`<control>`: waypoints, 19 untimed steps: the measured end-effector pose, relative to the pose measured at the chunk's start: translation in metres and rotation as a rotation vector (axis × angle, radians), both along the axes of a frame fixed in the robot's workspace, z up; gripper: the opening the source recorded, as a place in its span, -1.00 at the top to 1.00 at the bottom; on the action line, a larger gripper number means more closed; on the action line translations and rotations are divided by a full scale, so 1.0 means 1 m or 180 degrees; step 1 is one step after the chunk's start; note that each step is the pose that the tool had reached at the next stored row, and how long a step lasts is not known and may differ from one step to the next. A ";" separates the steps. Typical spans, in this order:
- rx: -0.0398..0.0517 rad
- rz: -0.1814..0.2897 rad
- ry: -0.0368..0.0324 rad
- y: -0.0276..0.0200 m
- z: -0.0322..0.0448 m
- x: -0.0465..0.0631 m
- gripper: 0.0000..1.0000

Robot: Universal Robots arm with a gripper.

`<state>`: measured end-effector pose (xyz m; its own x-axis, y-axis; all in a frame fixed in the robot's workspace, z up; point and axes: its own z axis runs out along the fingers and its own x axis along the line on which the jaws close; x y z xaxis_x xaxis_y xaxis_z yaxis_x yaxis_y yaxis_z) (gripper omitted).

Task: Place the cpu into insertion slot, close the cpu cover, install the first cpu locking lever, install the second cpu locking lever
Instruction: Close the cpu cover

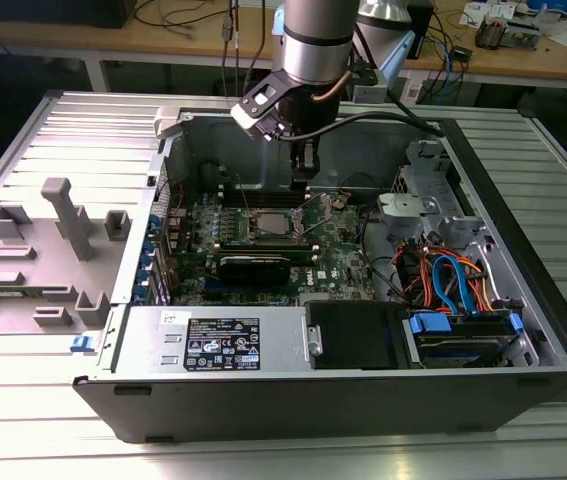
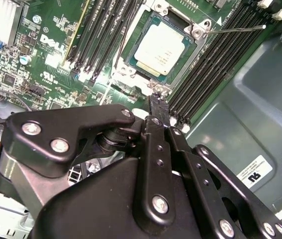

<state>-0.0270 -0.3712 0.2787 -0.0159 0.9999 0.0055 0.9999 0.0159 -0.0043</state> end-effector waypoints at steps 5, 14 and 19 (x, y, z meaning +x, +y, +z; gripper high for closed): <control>0.0000 0.0000 0.0000 0.0000 0.0000 0.002 0.79; 0.0000 0.0000 0.0000 0.0000 0.0000 0.005 0.79; 0.0000 0.0000 0.0000 0.0000 0.0000 0.007 0.79</control>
